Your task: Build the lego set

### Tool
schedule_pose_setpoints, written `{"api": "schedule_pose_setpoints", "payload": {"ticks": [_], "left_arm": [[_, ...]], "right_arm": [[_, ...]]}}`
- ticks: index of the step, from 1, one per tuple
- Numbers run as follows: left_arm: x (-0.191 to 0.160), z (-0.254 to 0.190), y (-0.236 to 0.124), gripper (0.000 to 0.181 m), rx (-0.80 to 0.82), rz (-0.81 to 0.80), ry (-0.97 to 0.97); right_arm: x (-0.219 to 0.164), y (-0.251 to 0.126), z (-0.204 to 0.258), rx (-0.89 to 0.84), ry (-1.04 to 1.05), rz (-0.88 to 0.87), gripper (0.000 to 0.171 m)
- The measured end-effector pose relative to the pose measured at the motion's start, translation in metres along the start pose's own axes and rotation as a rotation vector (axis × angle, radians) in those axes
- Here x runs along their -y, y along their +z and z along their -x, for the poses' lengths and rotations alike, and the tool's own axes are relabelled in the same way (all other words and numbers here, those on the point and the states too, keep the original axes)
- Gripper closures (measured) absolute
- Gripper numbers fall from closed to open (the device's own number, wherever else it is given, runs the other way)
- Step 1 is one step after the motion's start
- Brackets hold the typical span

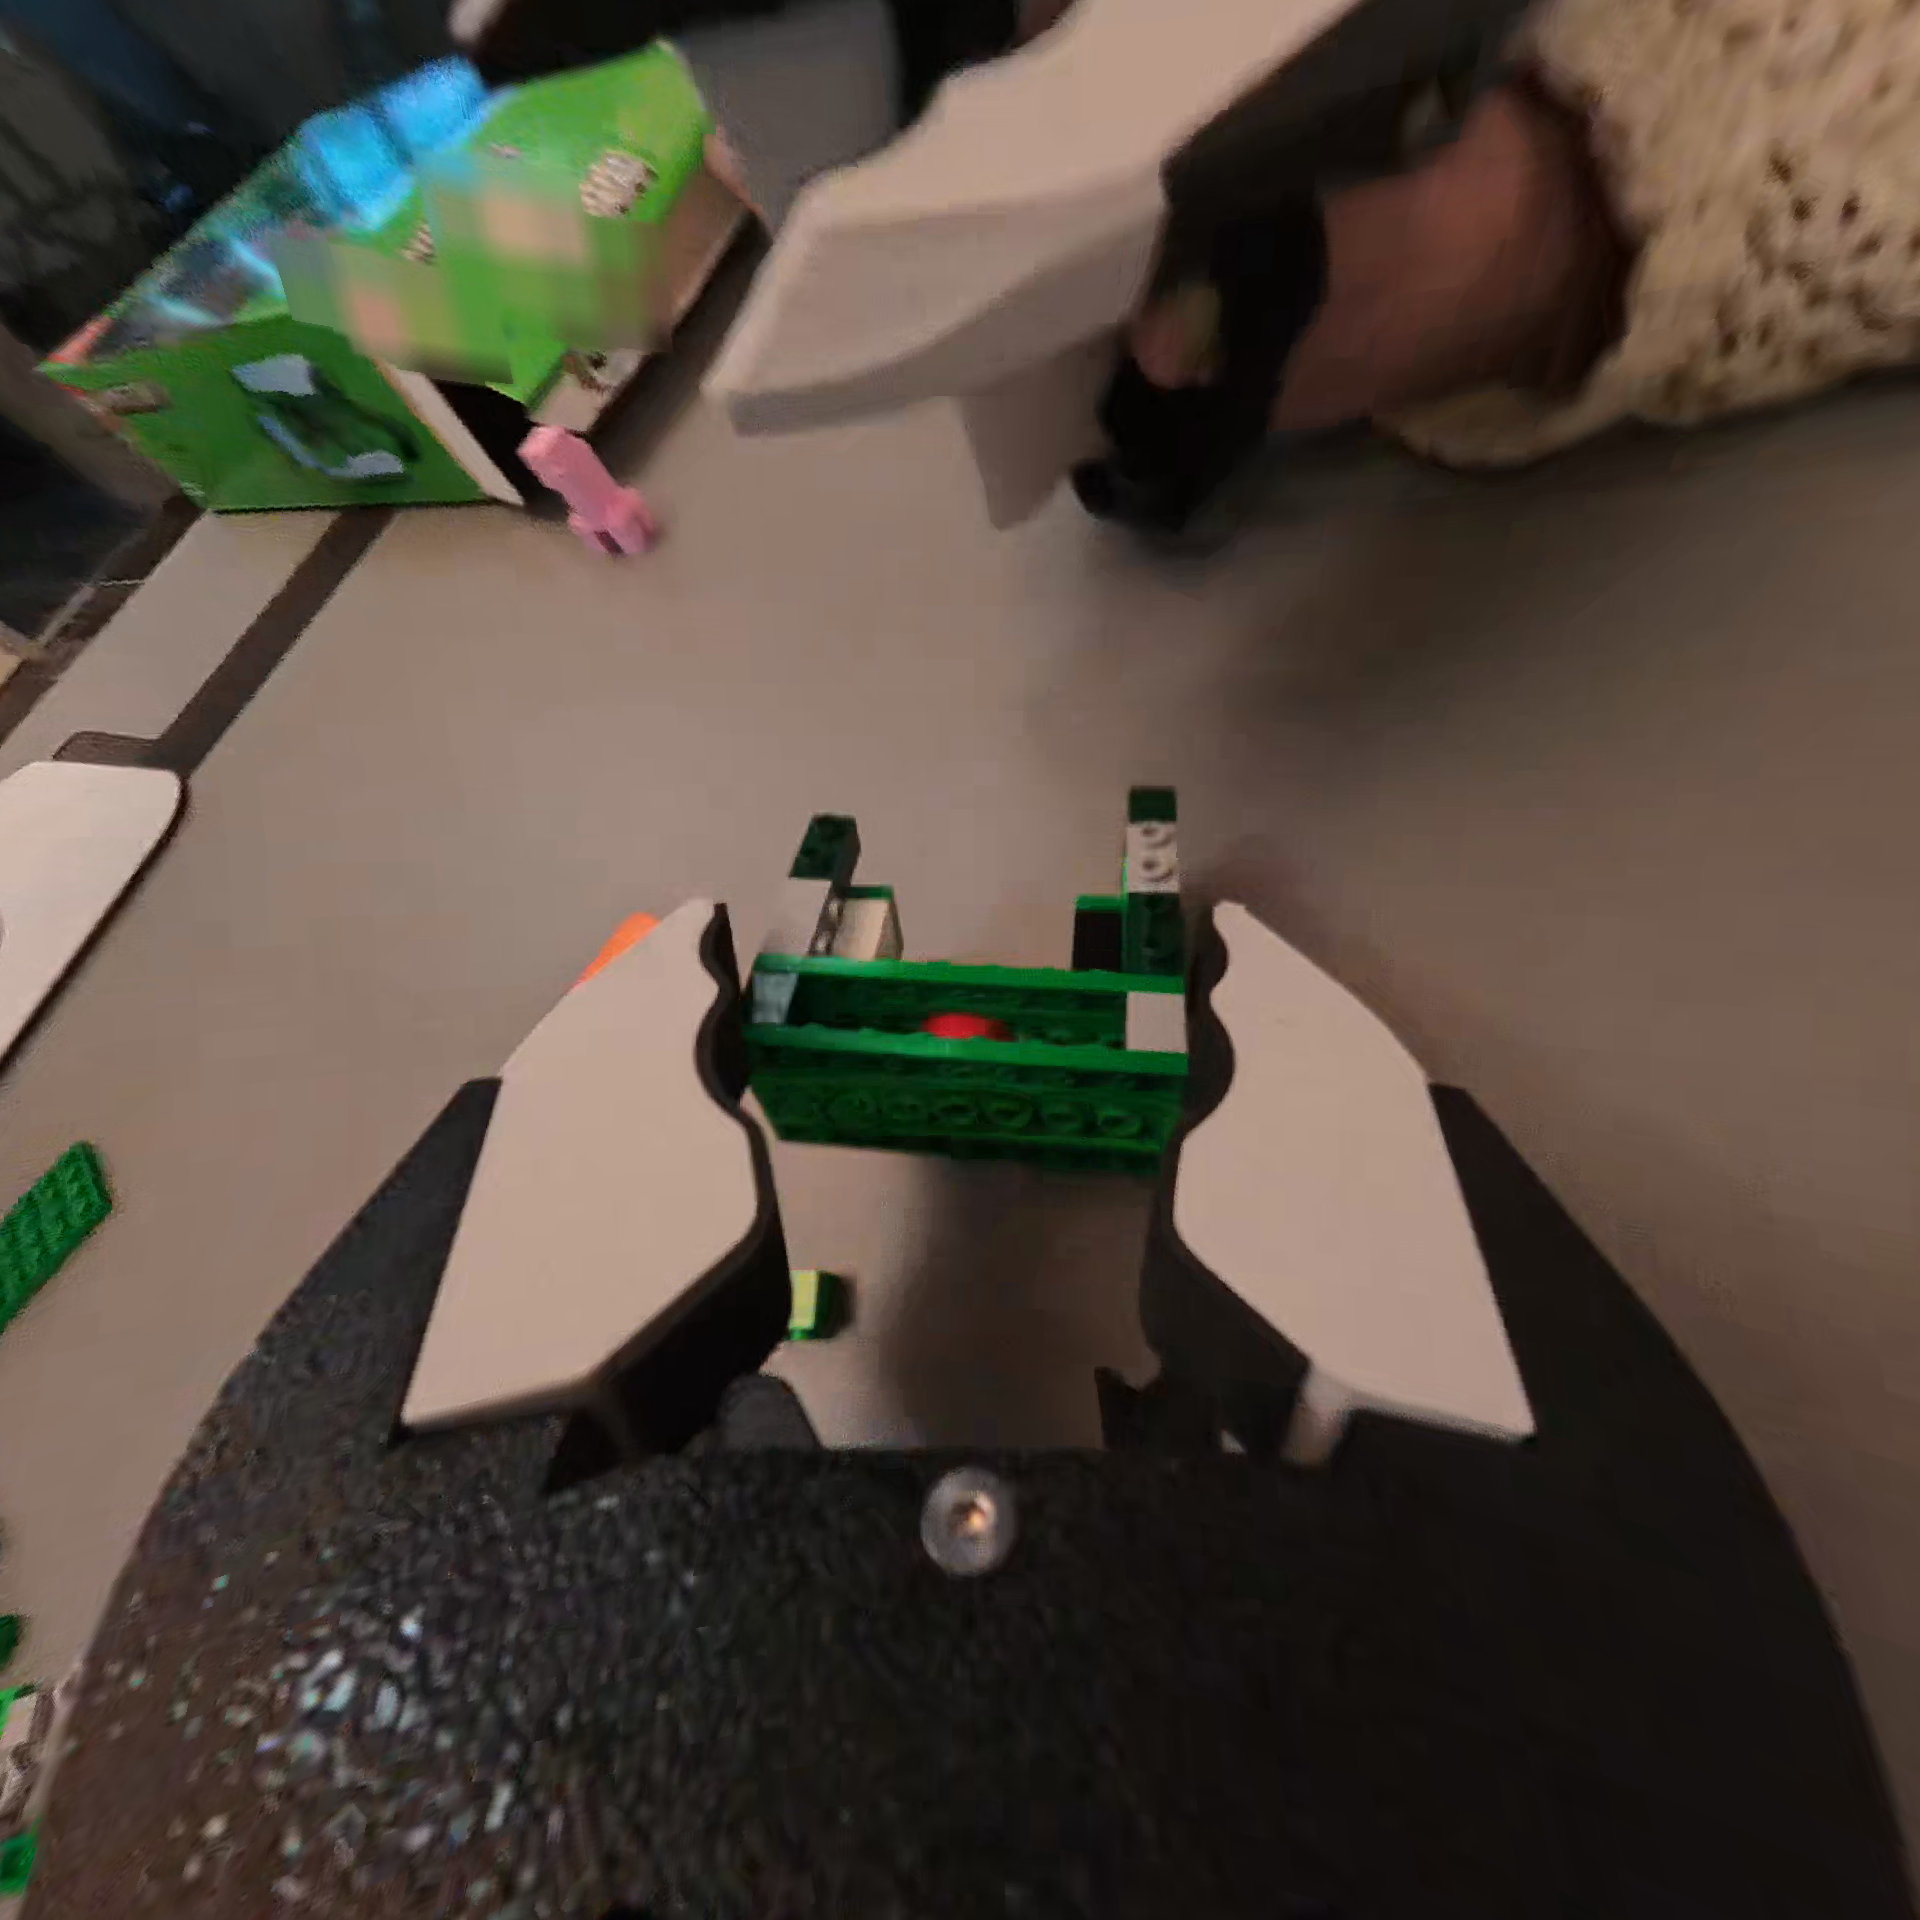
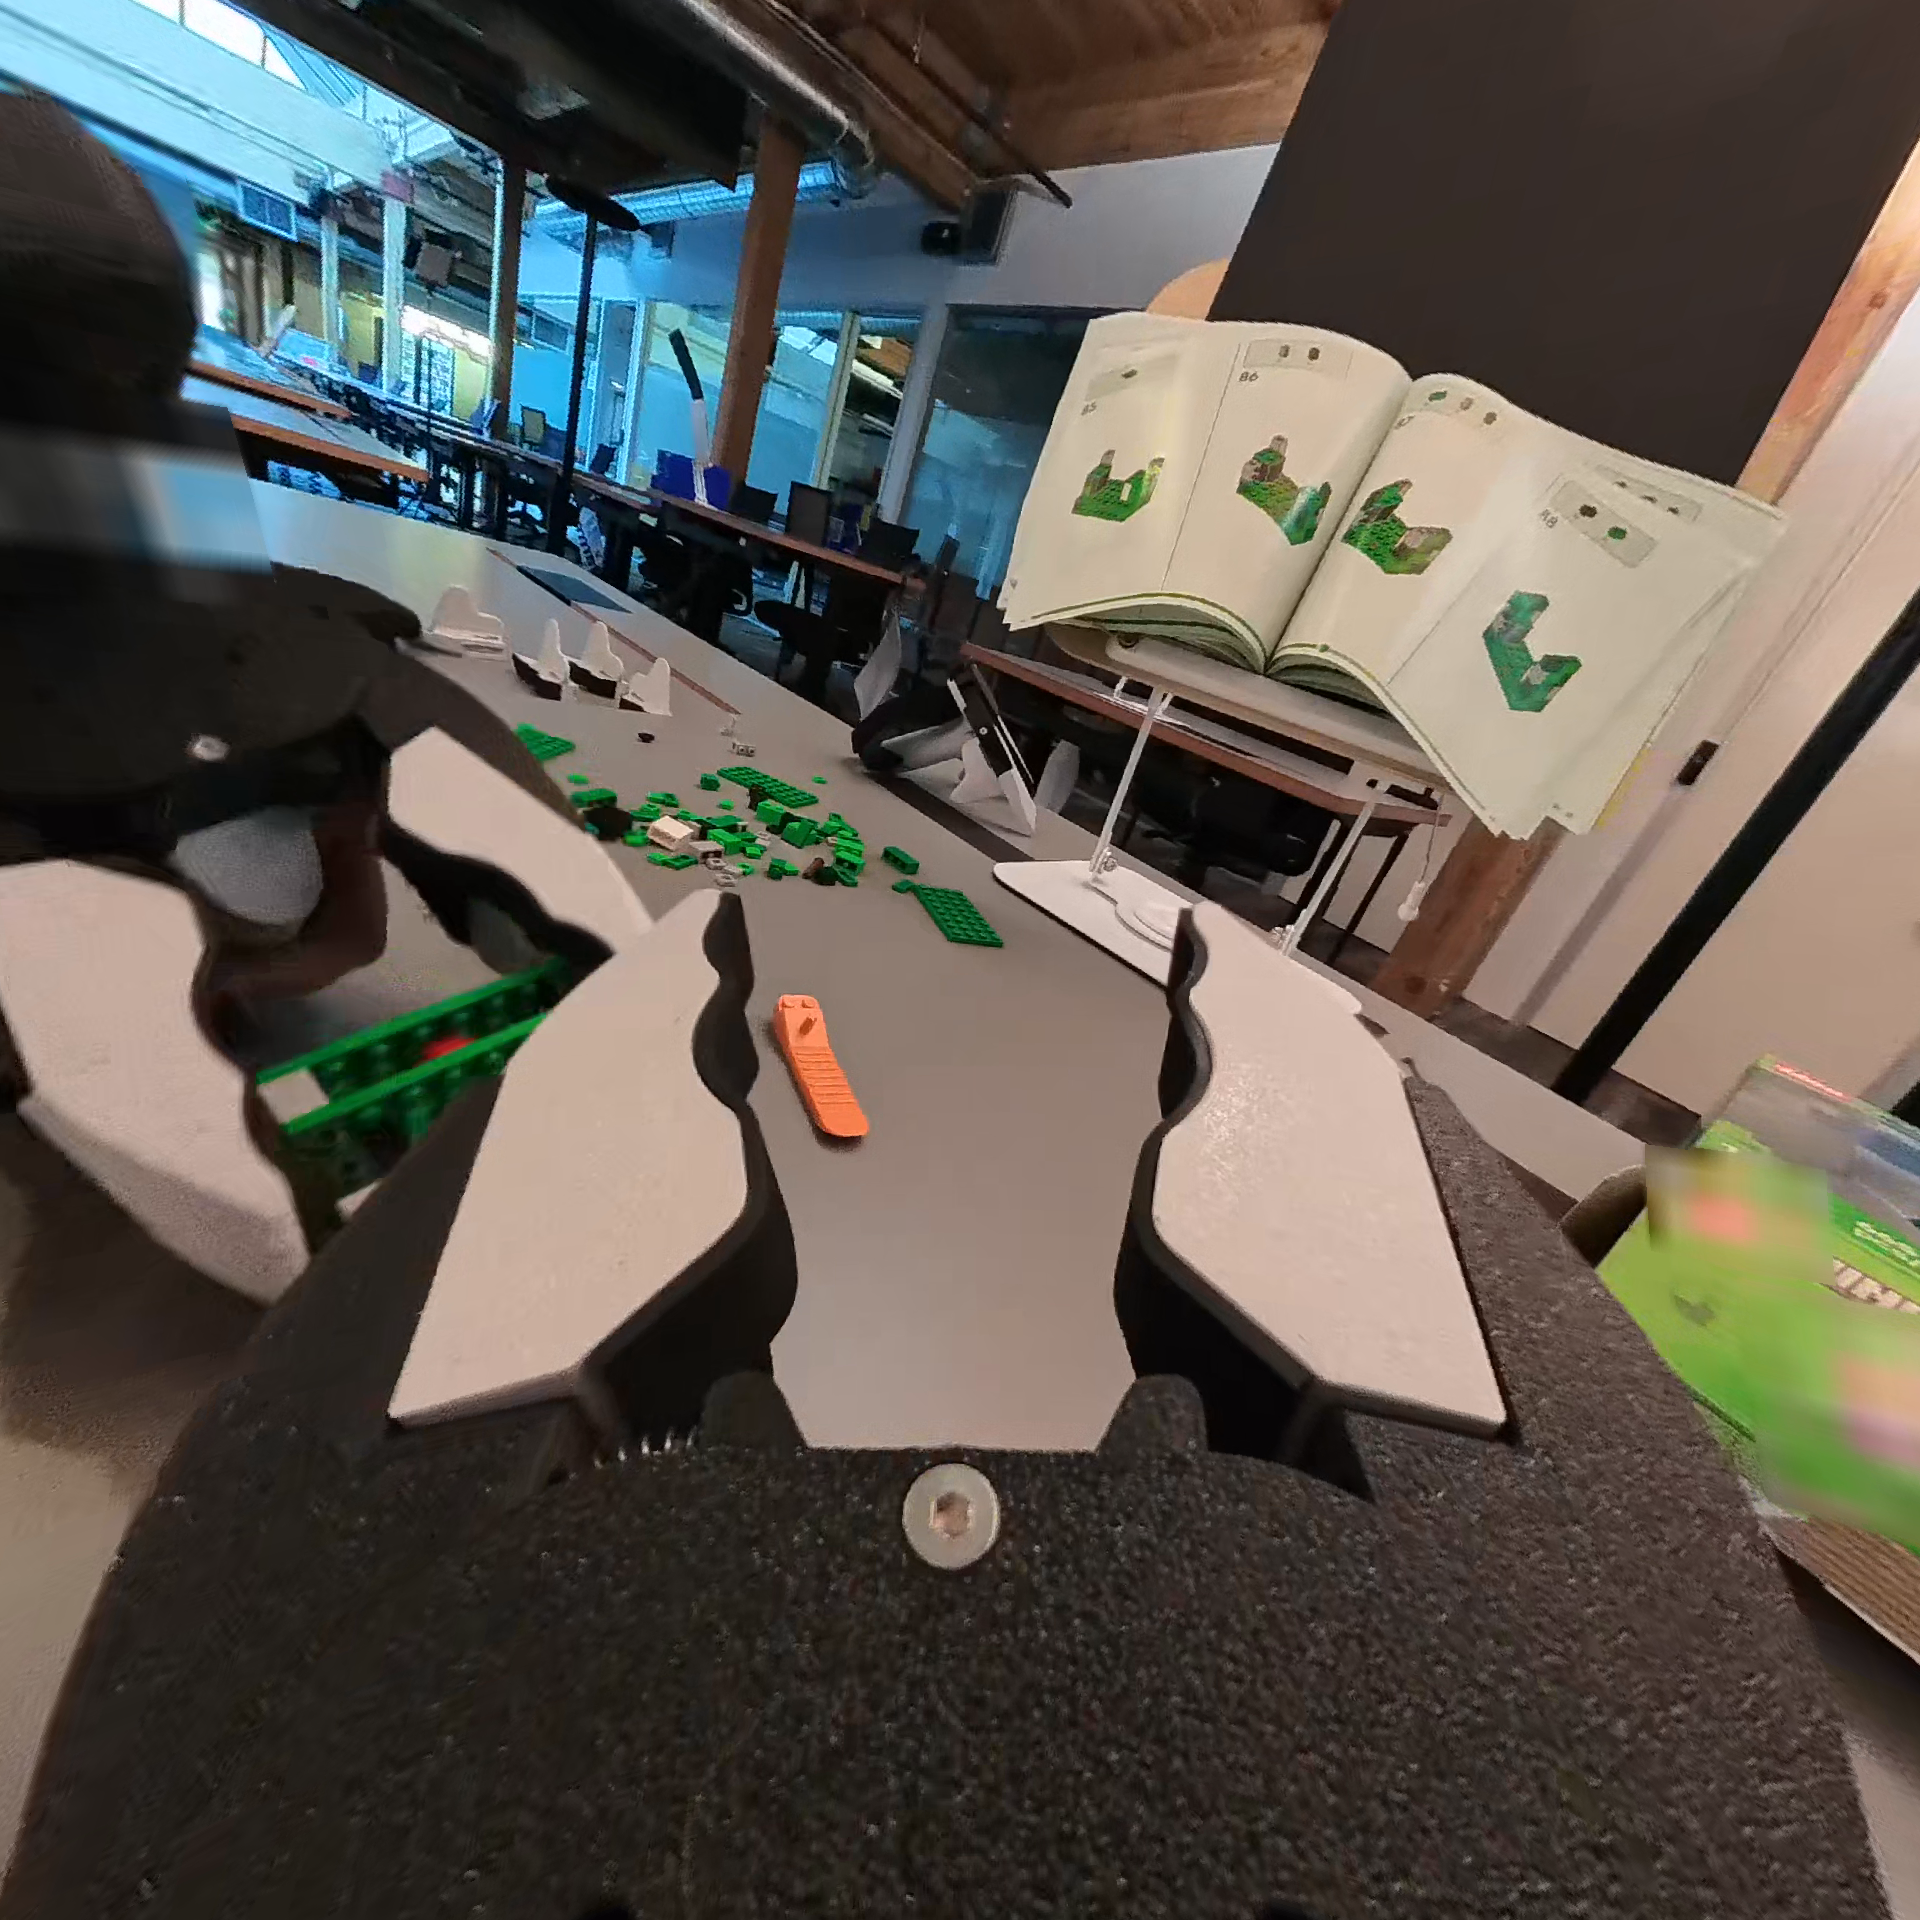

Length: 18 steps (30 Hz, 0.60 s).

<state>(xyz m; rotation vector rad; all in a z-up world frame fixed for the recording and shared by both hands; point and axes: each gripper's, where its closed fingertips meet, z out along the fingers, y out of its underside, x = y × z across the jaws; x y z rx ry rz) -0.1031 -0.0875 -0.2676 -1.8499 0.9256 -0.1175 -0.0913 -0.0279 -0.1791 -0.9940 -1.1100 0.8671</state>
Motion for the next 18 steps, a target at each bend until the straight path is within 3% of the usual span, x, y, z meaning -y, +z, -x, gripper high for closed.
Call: {"api": "schedule_pose_setpoints", "payload": {"ticks": [2,10,15,18], "left_arm": [[-0.005,-0.006,0.0,0.098,-0.028,0.028,0.031],[-0.021,0.002,-0.016,0.069,-0.118,0.059,-0.052],[-0.032,-0.006,-0.014,0.08,-0.165,0.12,-0.052],[-0.031,-0.006,-0.012,0.104,-0.147,0.112,-0.04]], "right_arm": [[-0.001,0.0,0.0,0.001,0.001,0.002,0.095],[-0.005,0.006,-0.002,0.026,0.055,-0.009,0.097],[-0.01,0.014,-0.011,0.022,0.099,-0.011,0.098],[-0.009,0.015,-0.016,0.019,0.126,-0.032,0.099]]}}
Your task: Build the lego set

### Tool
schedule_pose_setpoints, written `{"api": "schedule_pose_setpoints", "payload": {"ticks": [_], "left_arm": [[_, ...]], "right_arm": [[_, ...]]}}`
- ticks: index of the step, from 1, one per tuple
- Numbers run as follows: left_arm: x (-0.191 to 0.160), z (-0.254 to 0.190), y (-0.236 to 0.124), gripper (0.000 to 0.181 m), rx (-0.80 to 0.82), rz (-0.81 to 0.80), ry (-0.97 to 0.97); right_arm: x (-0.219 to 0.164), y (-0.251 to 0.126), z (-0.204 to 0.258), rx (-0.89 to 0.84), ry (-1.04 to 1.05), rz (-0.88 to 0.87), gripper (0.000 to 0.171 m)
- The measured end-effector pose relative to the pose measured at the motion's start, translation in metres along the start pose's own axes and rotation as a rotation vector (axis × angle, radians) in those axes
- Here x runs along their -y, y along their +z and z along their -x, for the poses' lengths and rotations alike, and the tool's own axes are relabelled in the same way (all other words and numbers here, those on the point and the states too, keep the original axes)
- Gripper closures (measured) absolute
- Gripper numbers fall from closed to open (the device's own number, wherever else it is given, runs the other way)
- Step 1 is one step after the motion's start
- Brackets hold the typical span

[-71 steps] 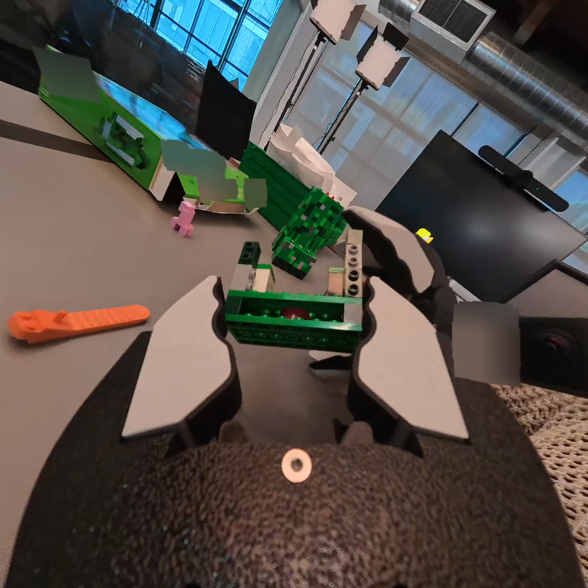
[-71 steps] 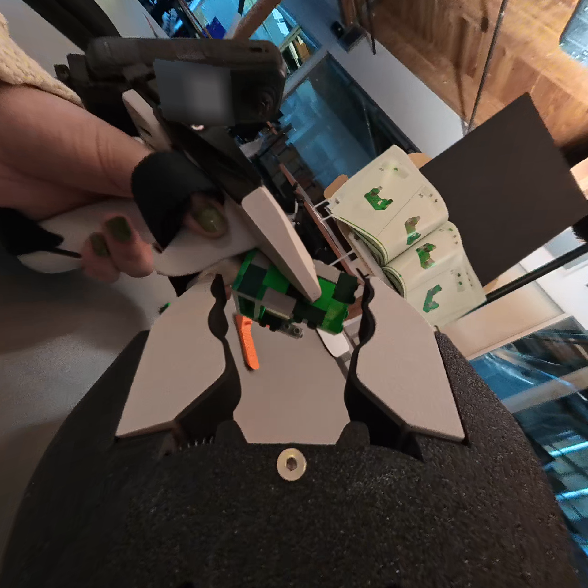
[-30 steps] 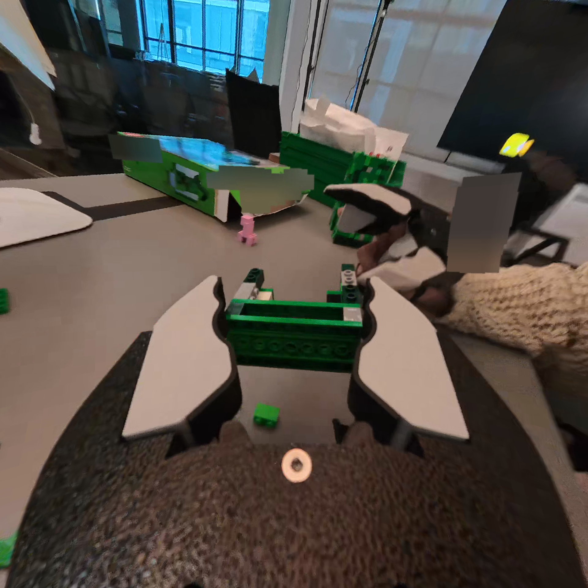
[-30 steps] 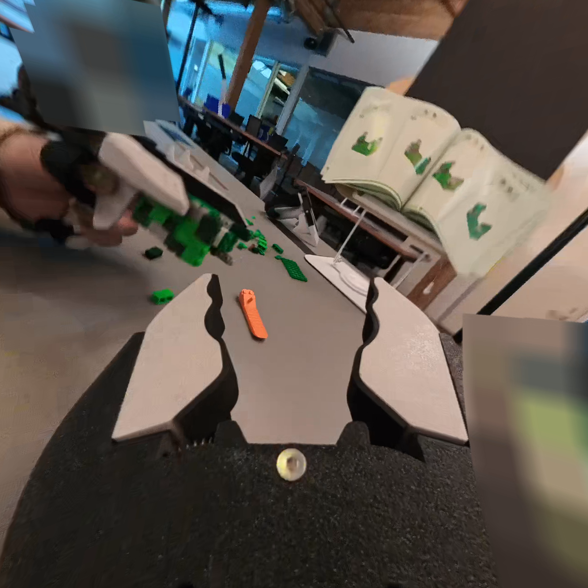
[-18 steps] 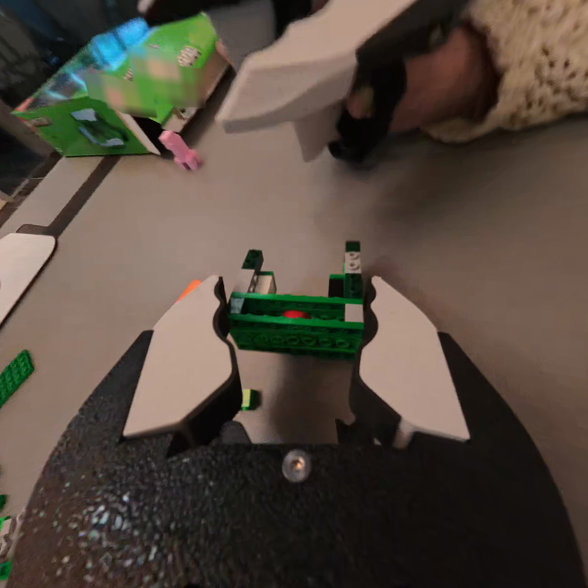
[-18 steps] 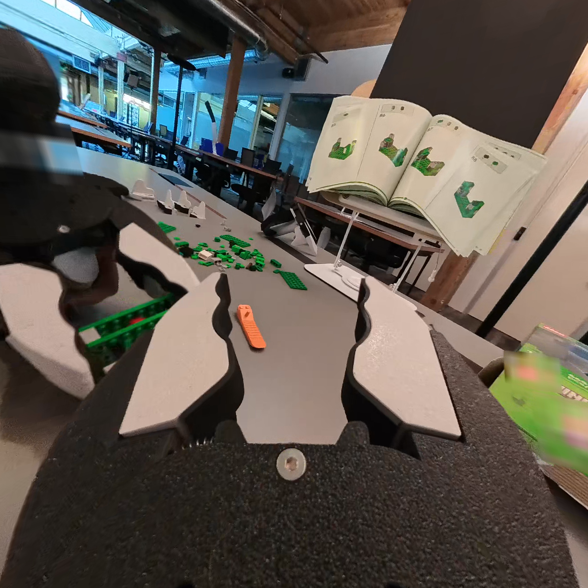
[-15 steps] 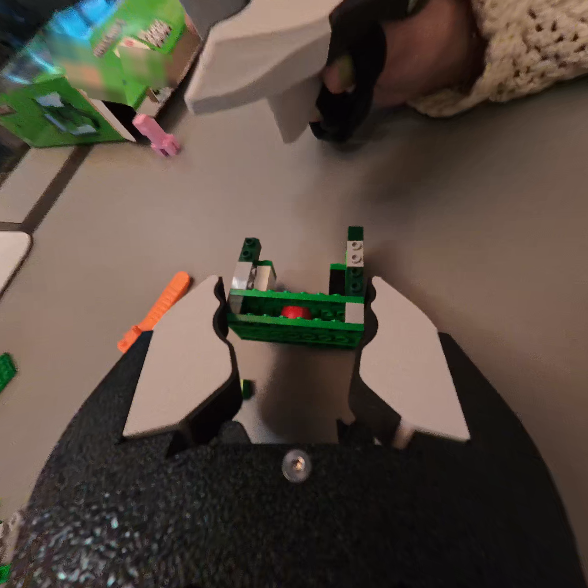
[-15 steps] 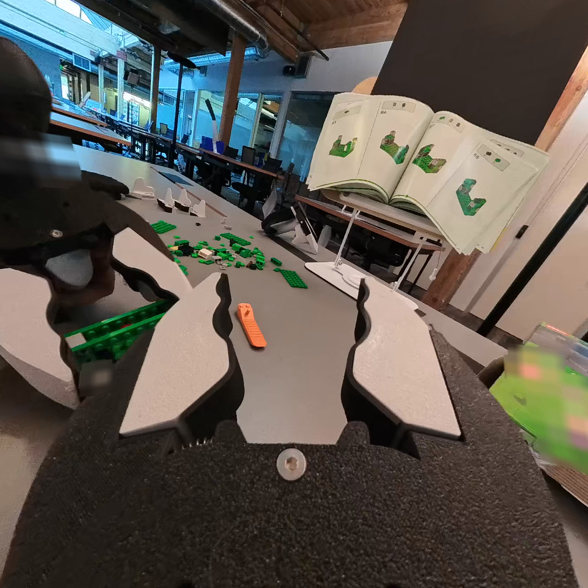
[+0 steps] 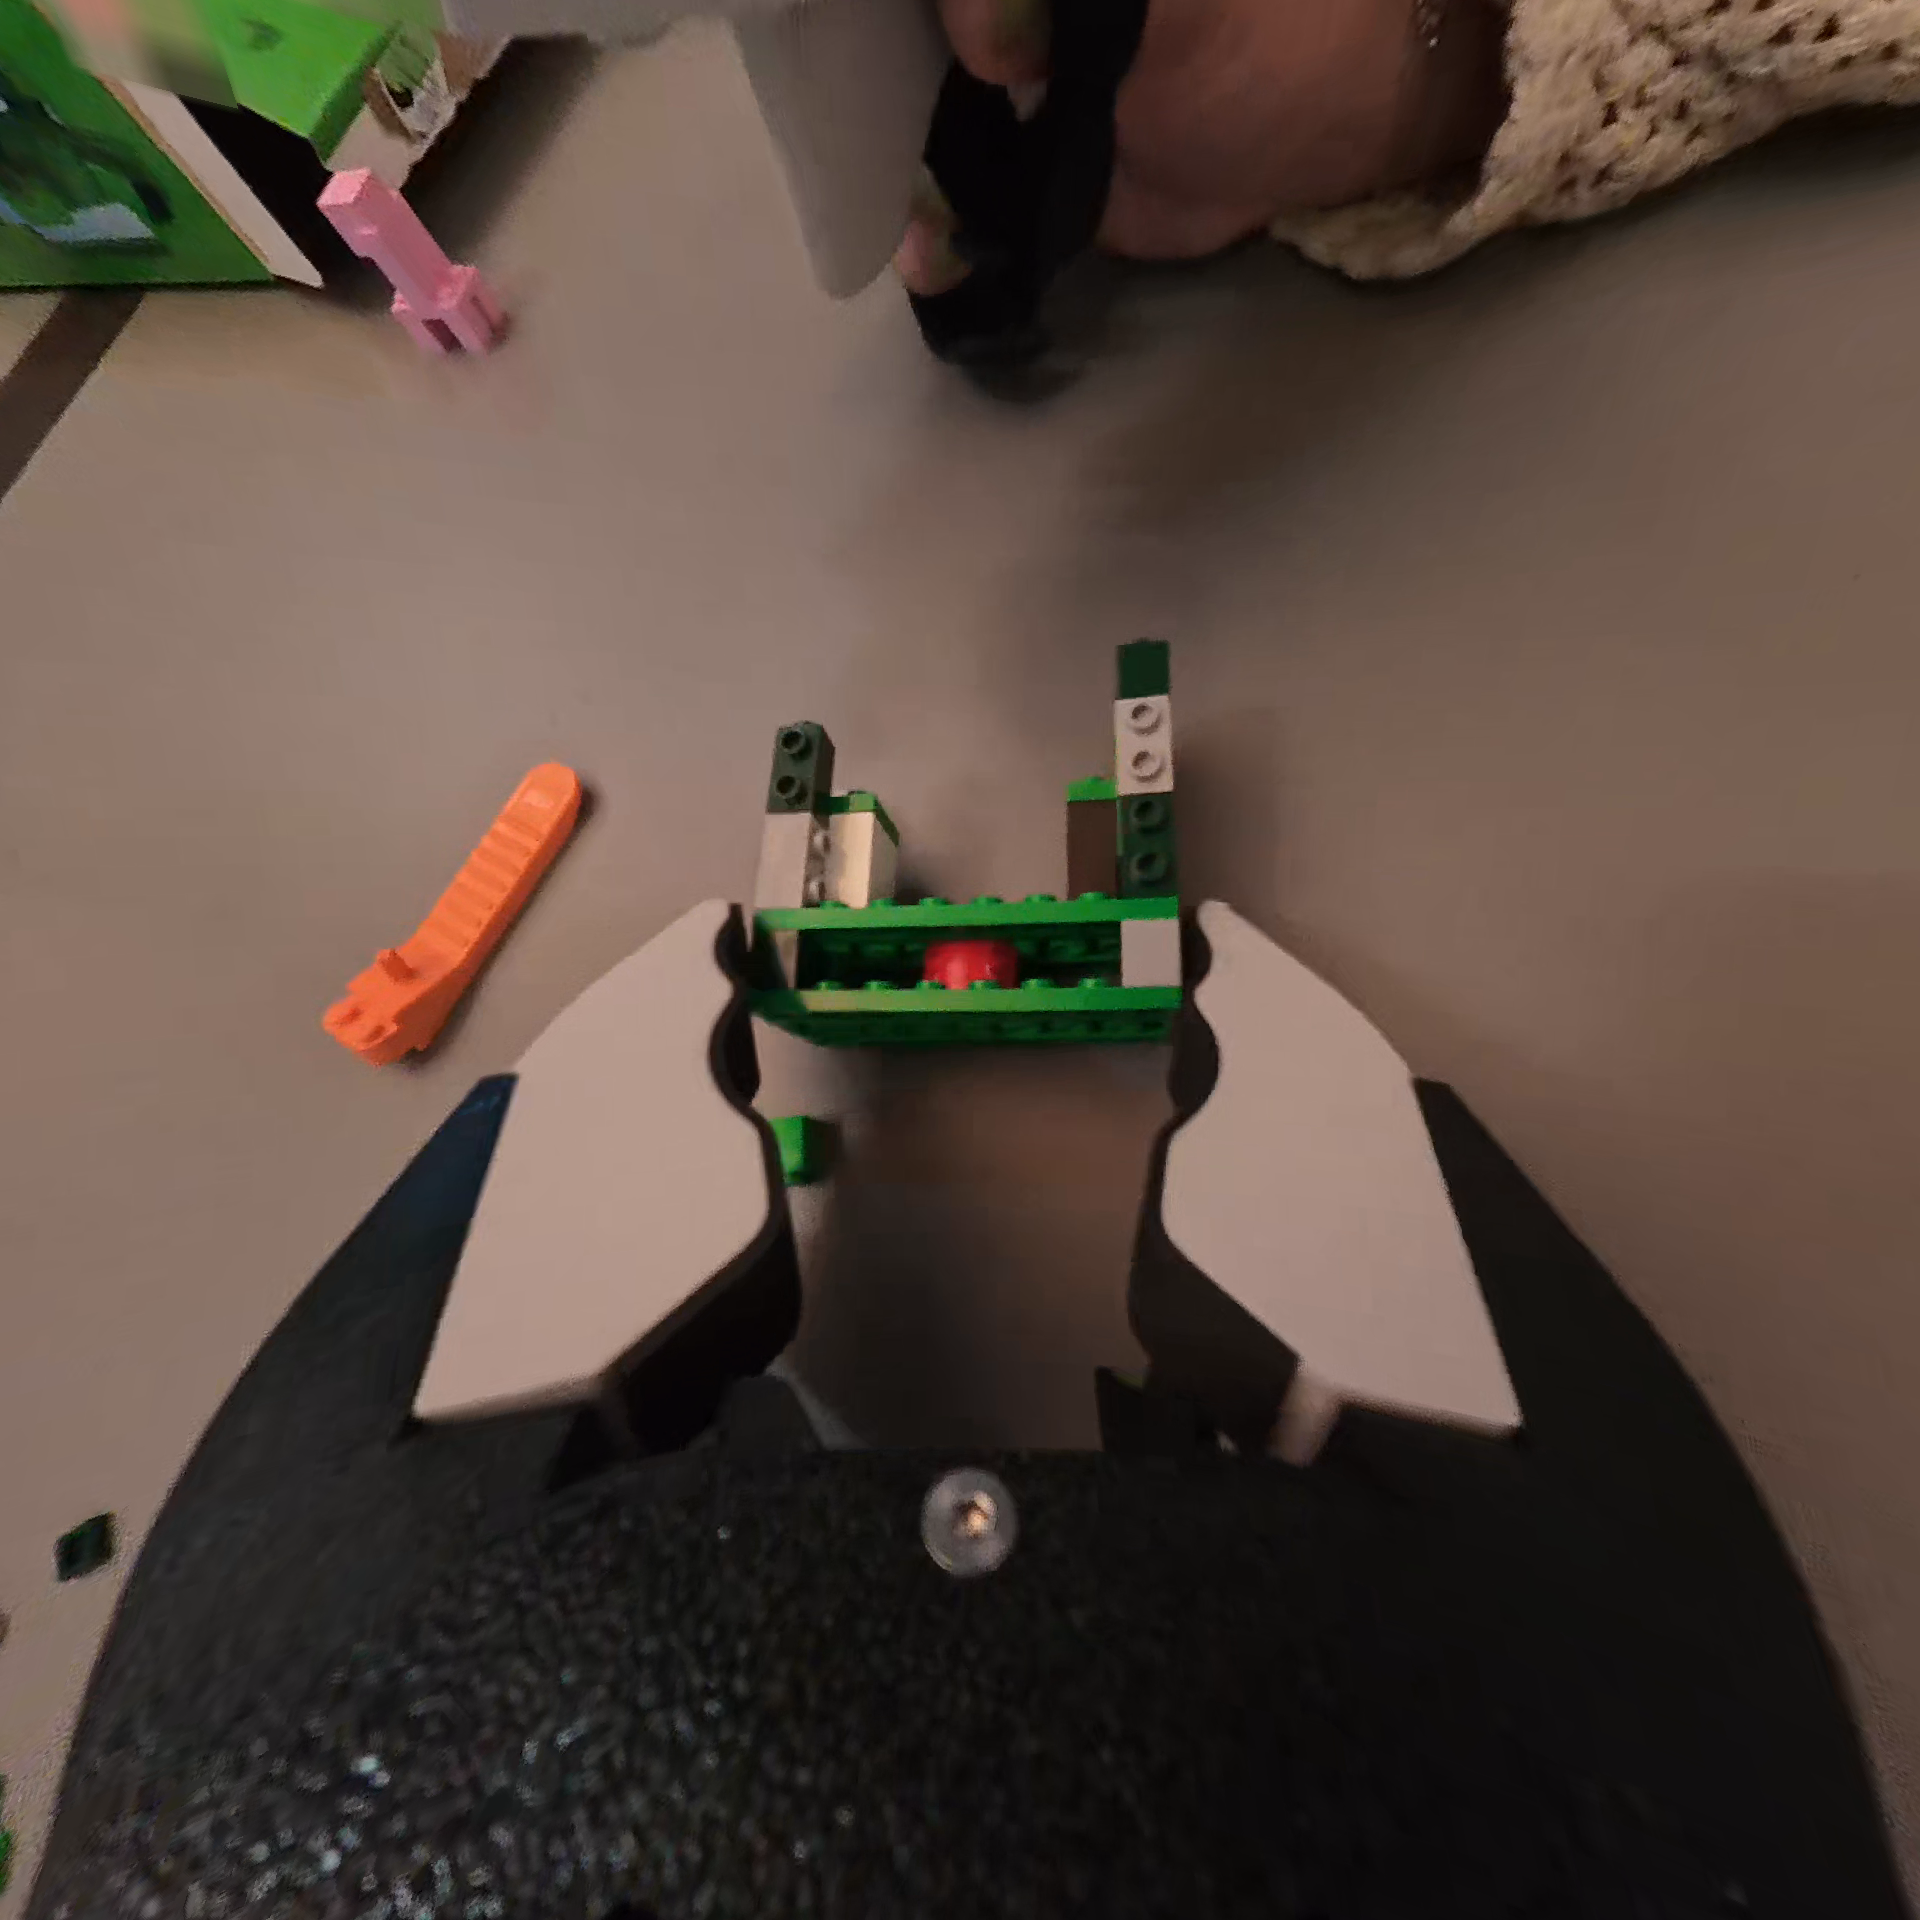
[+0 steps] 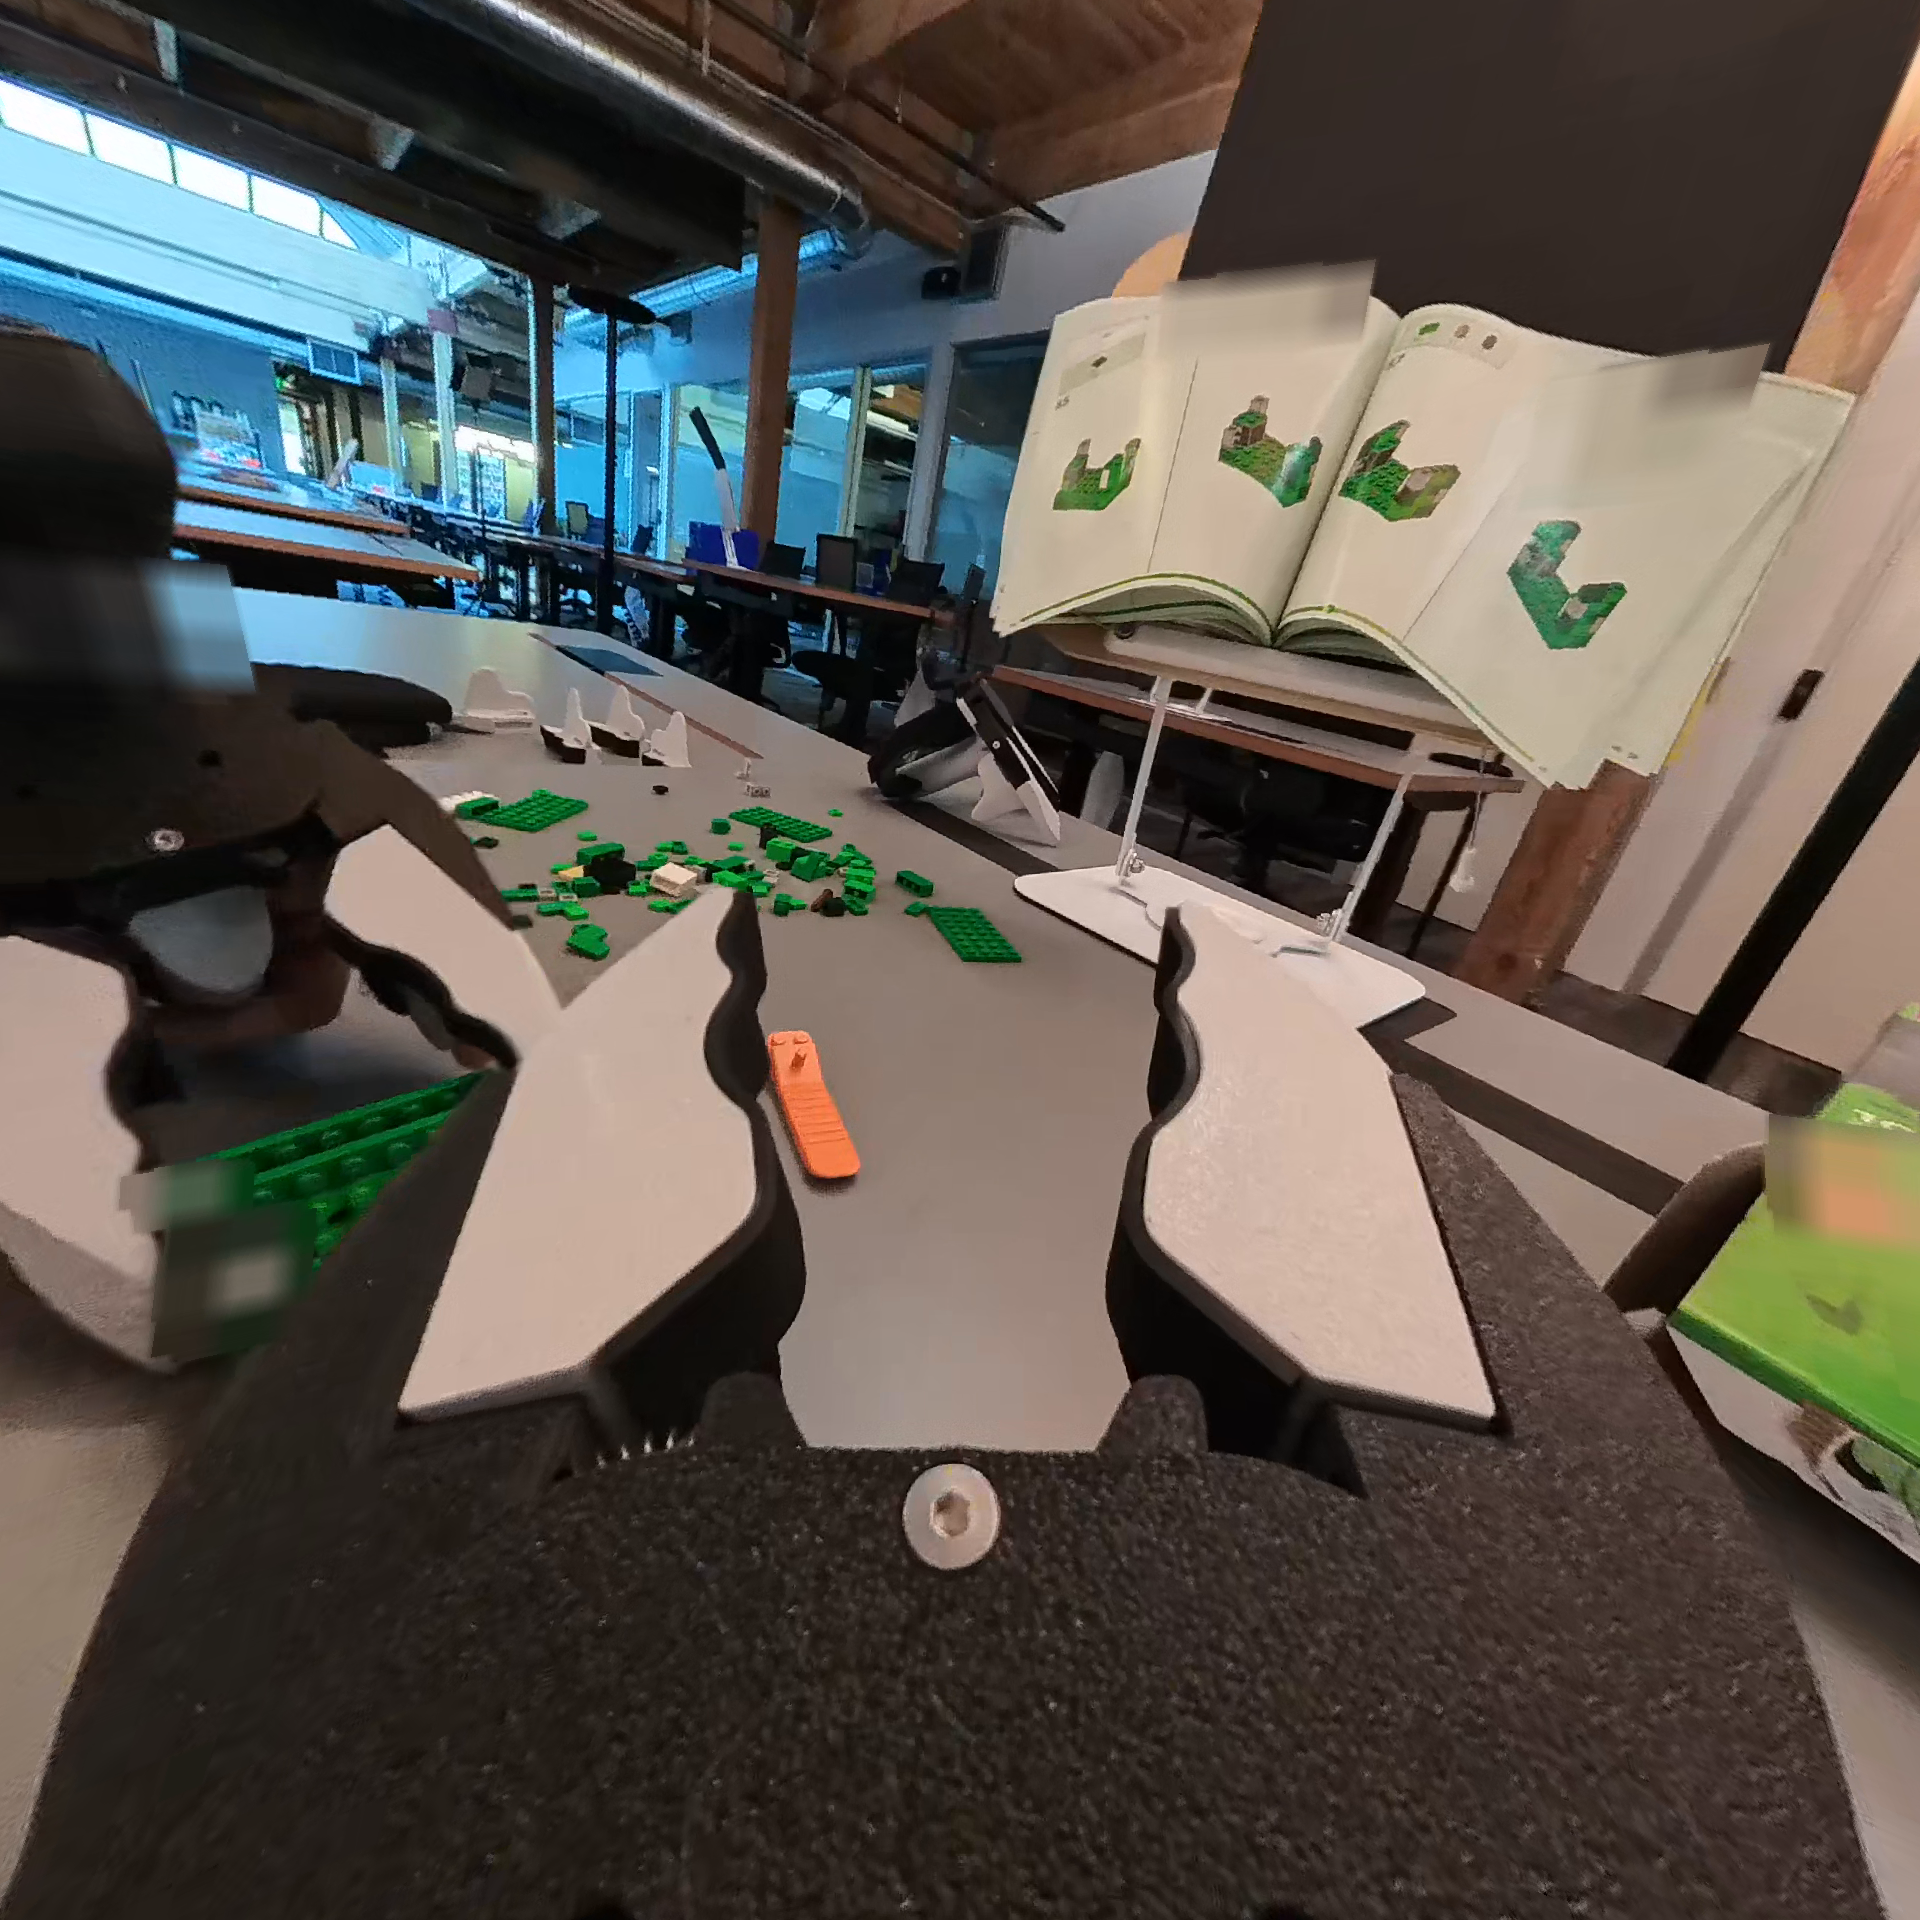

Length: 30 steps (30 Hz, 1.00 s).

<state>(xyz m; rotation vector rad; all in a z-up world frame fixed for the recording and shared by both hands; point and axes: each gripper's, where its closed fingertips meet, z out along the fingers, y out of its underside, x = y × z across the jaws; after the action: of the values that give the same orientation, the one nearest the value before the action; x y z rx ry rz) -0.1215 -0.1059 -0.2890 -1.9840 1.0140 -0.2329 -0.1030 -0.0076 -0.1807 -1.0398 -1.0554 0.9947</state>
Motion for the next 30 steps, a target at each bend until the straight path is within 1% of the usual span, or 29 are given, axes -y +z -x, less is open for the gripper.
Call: {"api": "schedule_pose_setpoints", "payload": {"ticks": [3,5,8,10,12,17,18,19,20,22,23,25,27,30], "left_arm": [[0.009,0.008,-0.005,0.104,0.062,-0.077,0.035],[0.028,0.019,-0.017,0.105,0.117,-0.237,0.008],[0.056,0.026,-0.047,0.105,0.042,-0.543,-0.142],[0.059,0.036,-0.059,0.105,0.023,-0.638,-0.226],[0.056,0.046,-0.064,0.105,0.034,-0.667,-0.278],[0.061,0.06,-0.081,0.105,-0.018,-0.802,-0.438],[0.061,0.062,-0.082,0.105,-0.021,-0.815,-0.454],[0.061,0.063,-0.083,0.105,-0.026,-0.826,-0.464],[0.062,0.064,-0.084,0.105,-0.031,-0.835,-0.47],[0.064,0.062,-0.084,0.105,-0.038,-0.845,-0.466],[0.065,0.061,-0.084,0.105,-0.041,-0.846,-0.458],[0.066,0.058,-0.082,0.105,-0.043,-0.842,-0.44],[0.067,0.054,-0.079,0.105,-0.045,-0.827,-0.42],[0.069,0.049,-0.077,0.105,-0.053,-0.821,-0.392]], "right_arm": [[0.001,0.001,-0.001,0.005,0.015,-0.009,0.099],[0.002,0.001,-0.001,0.01,0.024,-0.018,0.099],[0.002,0.001,-0.001,0.014,0.038,-0.028,0.099],[0.003,0.001,-0.002,0.016,0.044,-0.033,0.1],[0.003,0.001,-0.002,0.017,0.046,-0.032,0.1],[0.002,0.001,0.006,0.046,0.014,-0.027,0.102],[0.002,0.002,0.012,0.078,0.008,-0.023,0.108],[0.003,0.001,0.023,0.141,0.02,-0.018,0.118],[0.005,0.0,0.039,0.234,0.06,-0.021,0.123],[0.012,-0.001,0.071,0.428,0.276,-0.003,0.124],[0.01,0.002,0.082,0.481,0.39,0.037,0.122],[0.007,0.005,0.098,0.568,0.518,0.103,0.122],[0.009,0.006,0.105,0.605,0.56,0.104,0.129],[0.005,0.01,0.115,0.627,0.549,0.155,0.137]]}}
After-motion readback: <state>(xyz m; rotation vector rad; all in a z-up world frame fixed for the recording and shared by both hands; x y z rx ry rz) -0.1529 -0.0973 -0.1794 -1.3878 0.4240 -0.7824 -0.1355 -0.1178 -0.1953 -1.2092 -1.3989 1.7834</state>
